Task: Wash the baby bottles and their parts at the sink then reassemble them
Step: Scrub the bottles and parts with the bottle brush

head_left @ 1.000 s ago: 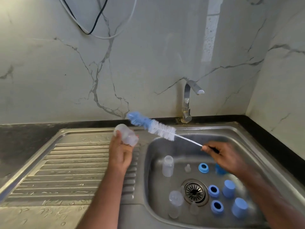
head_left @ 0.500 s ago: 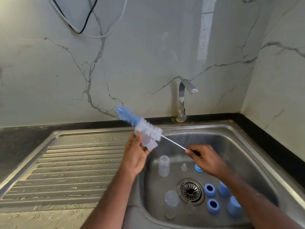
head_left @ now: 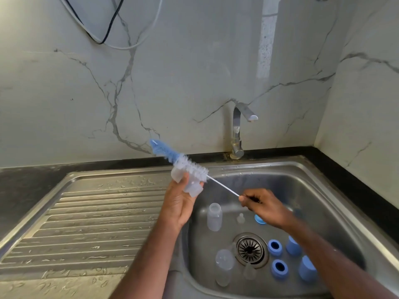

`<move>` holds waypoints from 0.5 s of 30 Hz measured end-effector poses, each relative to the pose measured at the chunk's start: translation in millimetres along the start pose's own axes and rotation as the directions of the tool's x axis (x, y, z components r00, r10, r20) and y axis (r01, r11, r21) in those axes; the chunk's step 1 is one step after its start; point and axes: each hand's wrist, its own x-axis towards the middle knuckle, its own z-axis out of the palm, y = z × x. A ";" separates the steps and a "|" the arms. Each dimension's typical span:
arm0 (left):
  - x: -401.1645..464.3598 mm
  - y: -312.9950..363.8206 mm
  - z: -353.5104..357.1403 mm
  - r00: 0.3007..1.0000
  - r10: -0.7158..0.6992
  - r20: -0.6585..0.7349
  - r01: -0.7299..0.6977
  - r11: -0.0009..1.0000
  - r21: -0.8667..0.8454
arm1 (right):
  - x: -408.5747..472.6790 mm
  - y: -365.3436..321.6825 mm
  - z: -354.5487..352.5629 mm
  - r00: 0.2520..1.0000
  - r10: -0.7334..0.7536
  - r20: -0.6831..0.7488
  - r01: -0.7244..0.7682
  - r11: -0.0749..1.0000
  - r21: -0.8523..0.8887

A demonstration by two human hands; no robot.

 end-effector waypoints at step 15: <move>1.0 3.0 -8.4 0.995 -0.079 -0.054 0.075 0.993 -0.087 | -13.6 16.0 -22.0 0.987 0.029 0.160 -0.050 0.990 0.131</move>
